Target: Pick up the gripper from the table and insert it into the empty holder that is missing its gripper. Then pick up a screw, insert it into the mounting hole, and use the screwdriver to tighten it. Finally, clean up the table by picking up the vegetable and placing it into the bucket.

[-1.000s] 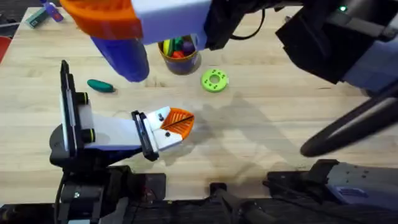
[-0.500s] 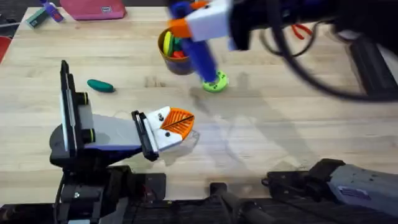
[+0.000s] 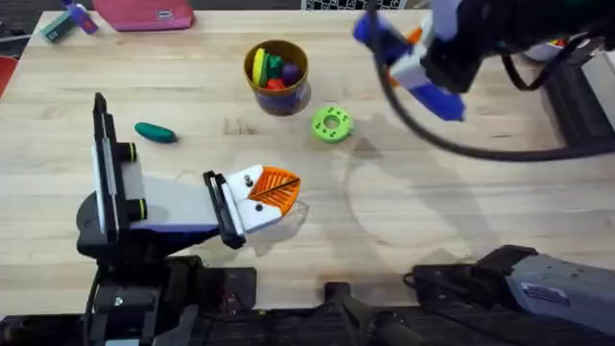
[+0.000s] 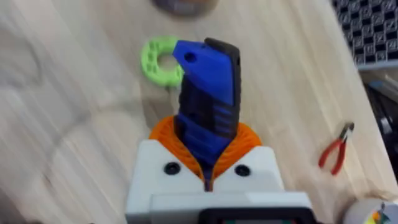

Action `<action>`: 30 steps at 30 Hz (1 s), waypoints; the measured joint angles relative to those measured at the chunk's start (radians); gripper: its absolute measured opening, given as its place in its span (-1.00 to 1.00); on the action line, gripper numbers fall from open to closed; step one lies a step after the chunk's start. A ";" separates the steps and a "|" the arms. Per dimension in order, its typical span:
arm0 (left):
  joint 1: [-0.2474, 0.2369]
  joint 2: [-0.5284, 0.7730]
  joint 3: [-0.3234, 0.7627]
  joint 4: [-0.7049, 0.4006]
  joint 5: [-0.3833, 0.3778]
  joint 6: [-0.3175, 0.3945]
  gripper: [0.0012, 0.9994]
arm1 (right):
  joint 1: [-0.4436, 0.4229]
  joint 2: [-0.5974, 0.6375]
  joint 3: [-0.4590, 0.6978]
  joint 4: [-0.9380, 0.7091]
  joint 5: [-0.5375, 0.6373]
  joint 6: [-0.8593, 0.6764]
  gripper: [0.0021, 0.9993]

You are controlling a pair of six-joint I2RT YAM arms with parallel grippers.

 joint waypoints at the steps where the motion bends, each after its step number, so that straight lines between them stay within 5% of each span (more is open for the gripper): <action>1: 0.000 0.000 0.000 0.000 0.000 0.000 -0.97 | -0.009 0.017 0.000 -0.034 0.022 -0.048 -0.96; 12: 0.000 0.000 0.000 0.000 0.000 0.000 -0.97 | -0.044 0.279 0.000 -0.137 0.192 -0.297 -0.96; 27: 0.000 0.000 0.000 0.000 0.000 0.000 -0.97 | -0.161 0.606 0.000 -0.007 0.263 -0.340 -0.94; 30: 0.000 0.000 0.000 0.000 0.000 0.000 -0.97 | -0.161 0.606 0.003 -0.001 0.267 -0.341 -0.21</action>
